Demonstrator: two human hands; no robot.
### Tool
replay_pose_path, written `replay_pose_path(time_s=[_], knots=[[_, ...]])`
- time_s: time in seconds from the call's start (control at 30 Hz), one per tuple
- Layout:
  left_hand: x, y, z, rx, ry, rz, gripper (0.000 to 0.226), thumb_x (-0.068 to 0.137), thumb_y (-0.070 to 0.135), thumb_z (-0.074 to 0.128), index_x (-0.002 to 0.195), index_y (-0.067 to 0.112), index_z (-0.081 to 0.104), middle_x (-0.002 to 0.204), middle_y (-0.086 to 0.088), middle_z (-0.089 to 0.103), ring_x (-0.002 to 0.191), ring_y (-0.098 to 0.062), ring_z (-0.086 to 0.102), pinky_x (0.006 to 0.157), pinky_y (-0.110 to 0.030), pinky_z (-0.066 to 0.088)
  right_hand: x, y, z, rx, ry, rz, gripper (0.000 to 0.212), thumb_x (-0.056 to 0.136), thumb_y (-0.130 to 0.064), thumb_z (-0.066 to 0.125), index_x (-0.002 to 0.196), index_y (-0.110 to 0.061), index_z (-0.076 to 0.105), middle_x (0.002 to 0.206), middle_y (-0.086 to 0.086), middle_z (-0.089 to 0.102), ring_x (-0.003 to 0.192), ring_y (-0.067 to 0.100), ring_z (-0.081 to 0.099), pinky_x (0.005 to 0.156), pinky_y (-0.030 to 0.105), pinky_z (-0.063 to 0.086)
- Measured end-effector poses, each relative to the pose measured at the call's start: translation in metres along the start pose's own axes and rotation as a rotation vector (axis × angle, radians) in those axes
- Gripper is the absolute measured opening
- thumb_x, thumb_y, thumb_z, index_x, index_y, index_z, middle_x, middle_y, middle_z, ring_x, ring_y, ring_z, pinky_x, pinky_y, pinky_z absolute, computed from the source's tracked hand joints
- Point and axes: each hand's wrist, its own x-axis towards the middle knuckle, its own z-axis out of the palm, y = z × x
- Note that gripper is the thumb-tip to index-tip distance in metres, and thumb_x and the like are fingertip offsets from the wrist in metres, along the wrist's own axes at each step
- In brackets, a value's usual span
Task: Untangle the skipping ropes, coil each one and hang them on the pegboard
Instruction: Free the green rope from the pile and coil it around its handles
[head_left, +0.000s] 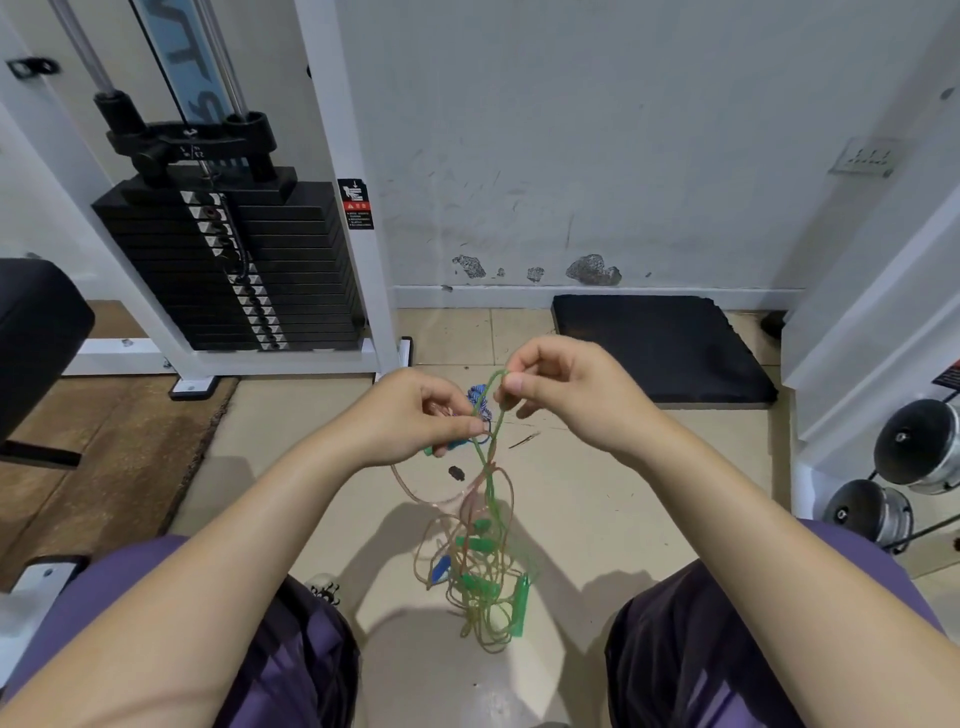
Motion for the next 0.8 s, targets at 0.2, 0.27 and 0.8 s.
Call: replay_pose_path(time_s=[0.2,0.27,0.8], knots=[[0.008,-0.015,-0.015,0.292,0.062,-0.082,0.017,0.077,0.026,0.085,0.065,0.030,0.073,0.047,0.021,0.060,0.046,0.005,0.051,0.047,-0.010,0.036,0.002,-0.005,-0.015,0.113,0.140,0.031,0.014,0.100,-0.005,0.049,0.087,-0.011,0.050,0.066,0.009,0.048,0.056,0.024,0.052,0.053,0.025,0.050],[0.008,-0.019,-0.012,0.276,0.035,-0.084,0.015,0.073,0.027,0.087,0.066,0.031,0.074,0.055,0.018,0.065,0.052,0.002,0.053,0.052,-0.013,0.040,0.002,-0.005,-0.017,0.124,0.147,0.024,0.011,0.099,-0.007,0.052,0.089,-0.011,0.053,0.066,0.008,0.040,0.053,0.020,0.042,0.050,0.029,0.048],[0.012,-0.021,0.012,0.257,-0.421,-0.128,0.018,0.092,0.026,0.069,0.095,0.010,0.076,0.084,0.006,0.071,0.076,-0.014,0.060,0.077,-0.022,0.048,0.002,-0.004,-0.027,0.149,0.219,0.069,0.008,0.093,-0.010,0.063,0.086,-0.007,0.067,0.058,0.003,0.053,0.042,0.010,0.034,0.043,0.018,0.028]])
